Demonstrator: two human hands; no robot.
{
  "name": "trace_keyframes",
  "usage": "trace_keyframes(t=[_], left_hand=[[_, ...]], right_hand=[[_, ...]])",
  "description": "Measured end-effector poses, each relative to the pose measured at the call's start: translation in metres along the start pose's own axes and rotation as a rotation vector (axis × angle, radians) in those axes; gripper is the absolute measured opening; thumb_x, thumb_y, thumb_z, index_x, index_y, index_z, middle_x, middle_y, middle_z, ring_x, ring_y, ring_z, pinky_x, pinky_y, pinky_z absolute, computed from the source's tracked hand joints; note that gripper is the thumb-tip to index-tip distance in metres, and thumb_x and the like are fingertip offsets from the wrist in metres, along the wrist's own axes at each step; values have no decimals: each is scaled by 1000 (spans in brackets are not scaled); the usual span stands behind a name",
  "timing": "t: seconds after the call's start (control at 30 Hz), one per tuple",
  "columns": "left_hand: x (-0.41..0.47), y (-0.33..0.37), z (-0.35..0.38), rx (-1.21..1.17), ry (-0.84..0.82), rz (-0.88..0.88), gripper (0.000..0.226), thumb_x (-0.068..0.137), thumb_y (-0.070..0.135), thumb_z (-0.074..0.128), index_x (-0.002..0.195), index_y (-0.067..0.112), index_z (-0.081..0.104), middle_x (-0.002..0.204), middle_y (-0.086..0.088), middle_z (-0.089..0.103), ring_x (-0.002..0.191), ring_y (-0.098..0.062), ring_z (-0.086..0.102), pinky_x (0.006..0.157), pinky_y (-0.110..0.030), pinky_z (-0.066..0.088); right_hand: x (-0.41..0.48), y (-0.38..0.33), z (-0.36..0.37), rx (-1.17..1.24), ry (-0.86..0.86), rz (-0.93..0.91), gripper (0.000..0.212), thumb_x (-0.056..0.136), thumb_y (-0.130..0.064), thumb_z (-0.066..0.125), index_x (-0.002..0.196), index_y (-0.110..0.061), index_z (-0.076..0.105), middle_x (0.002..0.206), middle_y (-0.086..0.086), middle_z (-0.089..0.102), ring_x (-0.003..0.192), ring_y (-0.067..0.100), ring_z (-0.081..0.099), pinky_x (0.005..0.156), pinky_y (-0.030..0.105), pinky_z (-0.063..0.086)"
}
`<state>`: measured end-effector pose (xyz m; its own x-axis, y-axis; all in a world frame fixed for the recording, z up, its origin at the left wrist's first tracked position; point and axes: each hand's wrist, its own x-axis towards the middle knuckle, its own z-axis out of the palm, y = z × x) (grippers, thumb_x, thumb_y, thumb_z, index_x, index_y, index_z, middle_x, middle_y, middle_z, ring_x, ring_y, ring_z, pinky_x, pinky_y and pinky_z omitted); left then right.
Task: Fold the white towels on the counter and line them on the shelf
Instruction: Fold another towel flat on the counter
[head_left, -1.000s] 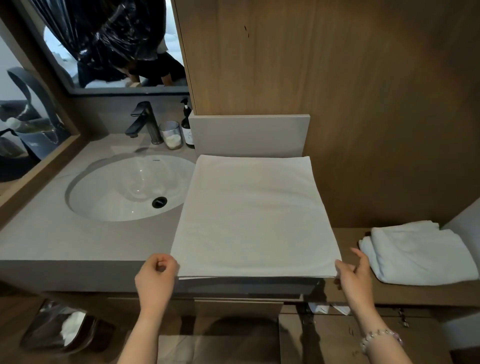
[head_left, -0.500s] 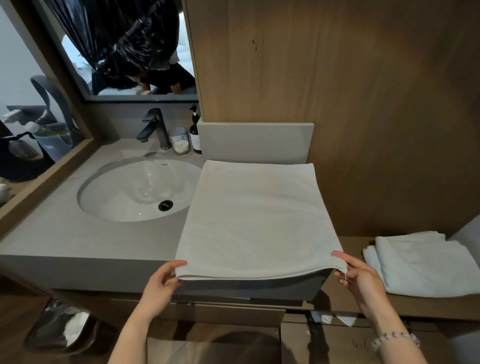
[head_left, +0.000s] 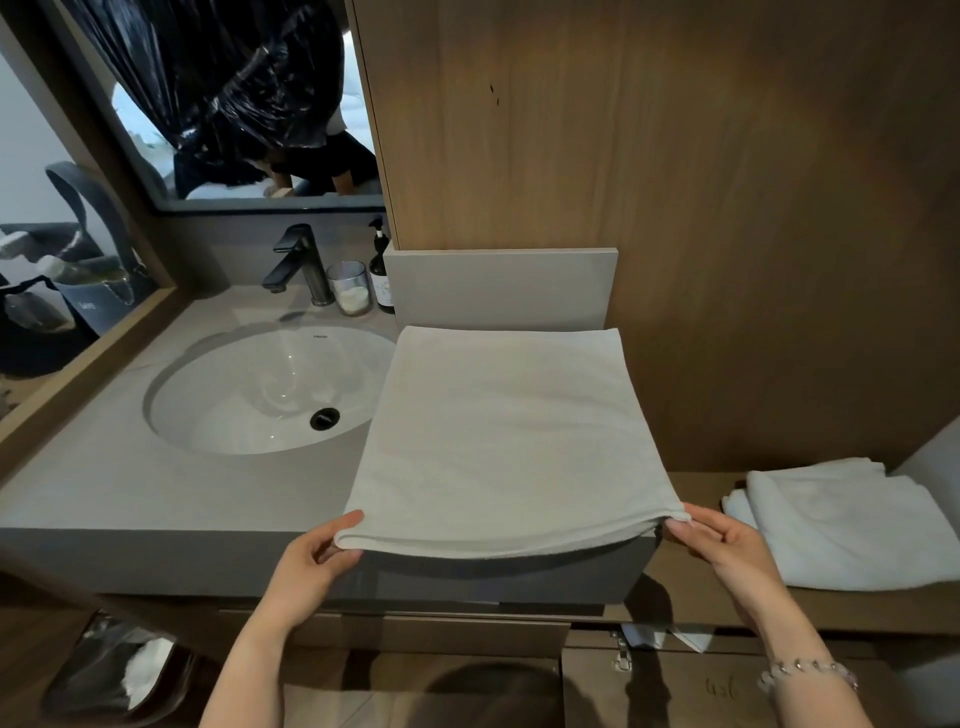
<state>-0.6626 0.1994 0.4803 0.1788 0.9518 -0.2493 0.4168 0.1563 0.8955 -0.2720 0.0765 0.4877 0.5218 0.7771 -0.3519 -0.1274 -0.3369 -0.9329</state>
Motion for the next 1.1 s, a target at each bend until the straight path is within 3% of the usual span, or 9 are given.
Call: trace_keyframes(t=[0.23,0.33,0.43,0.57,0.67,0.73,0.8,0.97,1.1], left_hand=[[11,11,-2,74,75,81,28,91,13,57,118,10,63,117,5,60,111,-10,53,97,-23,35],[15,14,-2,116,109,95,19,94,16,52,104,15,68,103,-2,70,98,-16,62,83,-22,43],[21,17,0,155,154,103,20,96,20,49,94,16,68,87,-4,70,86,-19,63,71,-23,43],[28,24,6,128,258,110,18,95,22,51,100,12,64,90,-6,61,85,-18,56,67,-22,39],[38,28,8,125,342,112,18,94,22,53,102,10,63,99,-9,54,89,-20,52,75,-26,38],[44,32,12,101,363,126,20,95,24,50,104,10,61,102,-6,55,93,-20,52,80,-31,40],[51,39,20,64,373,129,19,97,24,46,99,11,60,92,-4,58,87,-21,54,72,-32,43],[70,54,34,57,422,133,20,99,22,41,93,9,55,80,1,55,75,-14,50,61,-23,38],[93,62,38,35,434,119,18,99,20,41,94,8,53,80,1,54,77,-17,50,59,-23,36]], right_hand=[[10,-11,3,41,76,-123,11,85,-10,65,83,-21,65,69,-4,72,70,7,67,68,16,48],[20,-11,3,16,98,-143,5,85,-13,66,88,-17,68,66,-4,73,70,8,69,71,18,51],[28,-14,5,3,124,-170,9,83,-15,68,91,-11,69,65,2,72,77,19,66,82,30,50],[39,-21,8,-69,175,-242,19,84,-16,68,101,-7,68,81,9,67,79,19,60,75,30,46],[53,-25,7,-152,184,-274,22,84,-18,68,102,-5,70,89,17,60,84,26,57,80,43,49],[62,-27,8,-187,187,-290,19,84,-19,68,99,-6,70,92,11,56,85,23,56,77,39,49],[70,-29,10,-215,174,-298,14,87,-20,64,97,-10,67,98,5,55,89,19,55,76,34,50],[80,-37,23,-262,118,-319,7,95,-19,51,100,-15,54,89,-9,56,81,4,52,61,20,41],[94,-40,33,-362,175,-338,7,97,-22,46,102,-16,49,90,-2,56,76,3,50,58,19,39]])
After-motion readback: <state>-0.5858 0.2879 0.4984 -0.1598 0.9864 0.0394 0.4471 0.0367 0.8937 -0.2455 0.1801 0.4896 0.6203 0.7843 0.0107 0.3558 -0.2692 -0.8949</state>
